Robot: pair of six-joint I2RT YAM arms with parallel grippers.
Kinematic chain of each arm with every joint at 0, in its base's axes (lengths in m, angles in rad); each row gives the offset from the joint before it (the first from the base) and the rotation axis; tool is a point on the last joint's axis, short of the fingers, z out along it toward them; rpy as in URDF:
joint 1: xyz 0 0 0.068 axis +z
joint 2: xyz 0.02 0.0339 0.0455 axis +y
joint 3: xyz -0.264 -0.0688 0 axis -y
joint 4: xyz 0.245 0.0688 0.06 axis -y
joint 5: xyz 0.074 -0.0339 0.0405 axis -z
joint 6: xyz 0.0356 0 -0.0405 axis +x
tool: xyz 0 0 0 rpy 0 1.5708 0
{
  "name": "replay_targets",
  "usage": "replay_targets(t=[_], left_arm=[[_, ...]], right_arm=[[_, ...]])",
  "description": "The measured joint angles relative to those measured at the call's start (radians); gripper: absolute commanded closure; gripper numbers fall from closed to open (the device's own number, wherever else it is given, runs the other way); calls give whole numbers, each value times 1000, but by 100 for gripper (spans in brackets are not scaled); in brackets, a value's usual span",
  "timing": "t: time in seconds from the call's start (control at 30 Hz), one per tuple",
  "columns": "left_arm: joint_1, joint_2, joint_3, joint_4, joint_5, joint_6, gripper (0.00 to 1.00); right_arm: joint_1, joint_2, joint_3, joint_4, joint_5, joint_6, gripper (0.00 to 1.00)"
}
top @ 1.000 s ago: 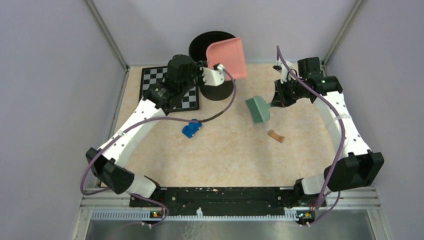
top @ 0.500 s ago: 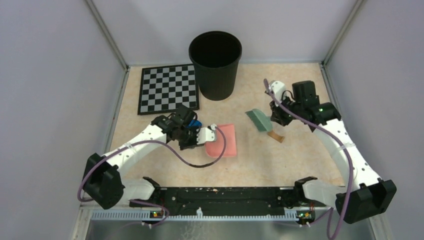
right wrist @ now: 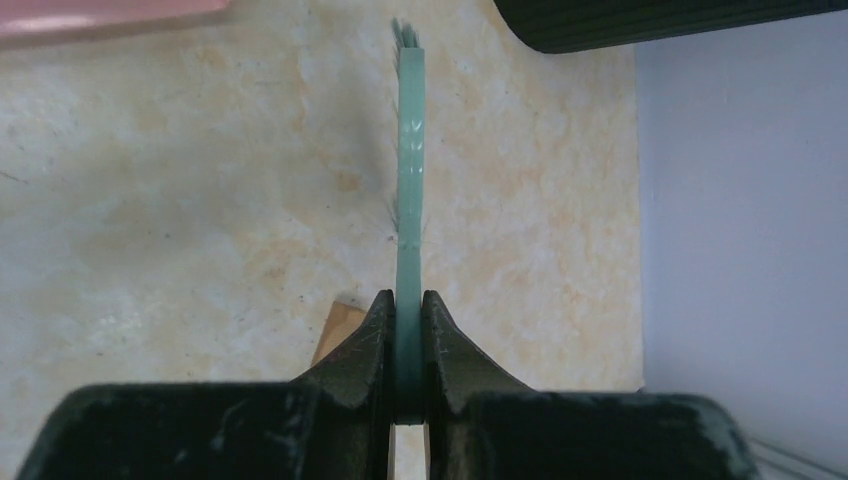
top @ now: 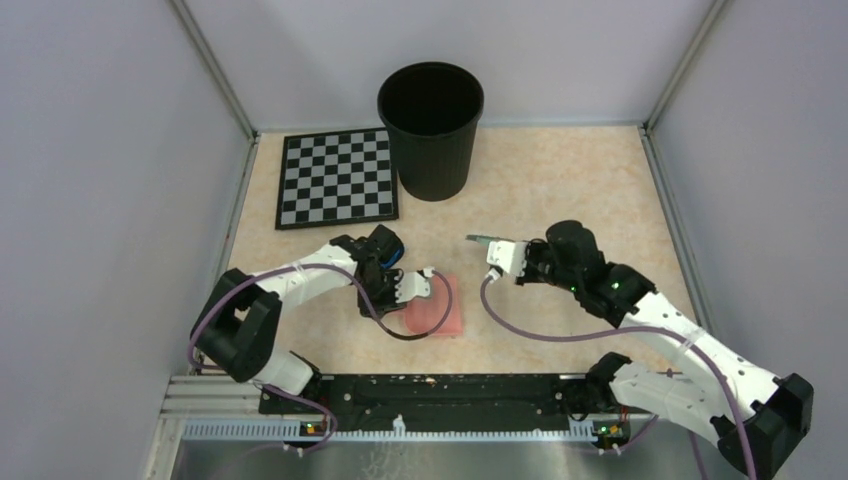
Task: Sweep away the paper scraps from the table
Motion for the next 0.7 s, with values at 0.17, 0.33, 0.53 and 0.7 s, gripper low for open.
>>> replay_targets(t=[0.17,0.33,0.53,0.7], left_arm=[[0,36,0,21,-27,-39,92],[0,45,14,38,-42,-115,89],[0,137,136,-17,-48,-268,80],[0,225,262,-77,-16,-387,73]], right_arm=[[16,-21,-158,90,43,-153,100],[32,-26,-188,94,44,-201,97],[40,-44,-188,36,-13,-213,90],[43,-39,-188,-22,-55,-180,82]])
